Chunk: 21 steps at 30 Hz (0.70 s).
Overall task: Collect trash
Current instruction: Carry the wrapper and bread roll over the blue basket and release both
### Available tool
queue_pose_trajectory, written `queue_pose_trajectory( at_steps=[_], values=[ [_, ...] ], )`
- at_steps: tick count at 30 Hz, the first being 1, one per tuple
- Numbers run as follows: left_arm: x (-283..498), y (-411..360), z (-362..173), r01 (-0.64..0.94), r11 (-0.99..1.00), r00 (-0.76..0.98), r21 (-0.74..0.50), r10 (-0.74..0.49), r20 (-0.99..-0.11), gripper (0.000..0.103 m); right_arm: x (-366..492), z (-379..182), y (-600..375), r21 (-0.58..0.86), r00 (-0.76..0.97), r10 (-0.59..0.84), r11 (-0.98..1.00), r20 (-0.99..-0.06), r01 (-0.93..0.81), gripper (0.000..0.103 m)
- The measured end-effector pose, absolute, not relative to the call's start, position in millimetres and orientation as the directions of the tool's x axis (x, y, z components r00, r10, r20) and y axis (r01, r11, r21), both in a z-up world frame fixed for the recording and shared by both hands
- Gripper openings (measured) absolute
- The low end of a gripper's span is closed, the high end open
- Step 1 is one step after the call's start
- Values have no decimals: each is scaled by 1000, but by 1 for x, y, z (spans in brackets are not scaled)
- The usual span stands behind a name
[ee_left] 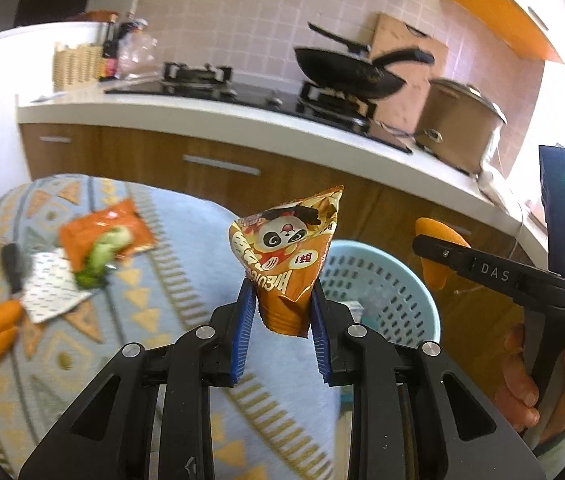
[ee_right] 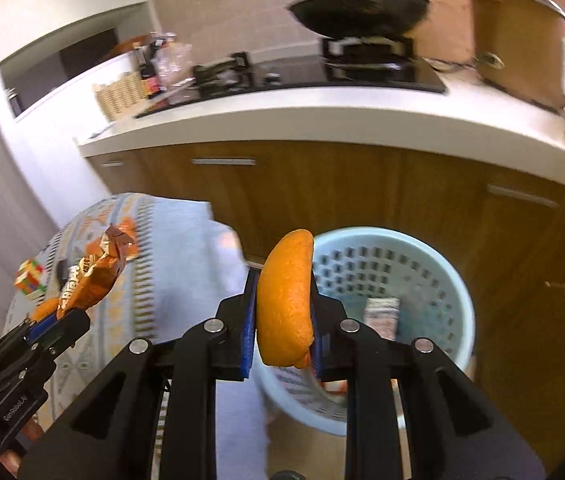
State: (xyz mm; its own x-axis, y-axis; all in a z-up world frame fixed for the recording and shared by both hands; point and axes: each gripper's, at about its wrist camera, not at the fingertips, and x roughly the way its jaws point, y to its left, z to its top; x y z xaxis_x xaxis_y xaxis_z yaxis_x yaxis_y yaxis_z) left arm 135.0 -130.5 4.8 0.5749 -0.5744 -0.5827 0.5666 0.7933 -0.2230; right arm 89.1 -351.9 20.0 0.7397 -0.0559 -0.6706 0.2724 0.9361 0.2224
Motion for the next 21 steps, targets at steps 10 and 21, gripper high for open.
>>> queue_pose_trajectory(
  at_steps=[10,21],
  values=[
    [140,-195,-32,620,725,401,-300,-622,-673,26,81,-41,-412,216,625,-71,904,-777,370,19],
    [129,-243,-66,667,698,320,-259,-583,-747,41,74,-98,-441,246,514,-15,865,-857,436,22]
  ],
)
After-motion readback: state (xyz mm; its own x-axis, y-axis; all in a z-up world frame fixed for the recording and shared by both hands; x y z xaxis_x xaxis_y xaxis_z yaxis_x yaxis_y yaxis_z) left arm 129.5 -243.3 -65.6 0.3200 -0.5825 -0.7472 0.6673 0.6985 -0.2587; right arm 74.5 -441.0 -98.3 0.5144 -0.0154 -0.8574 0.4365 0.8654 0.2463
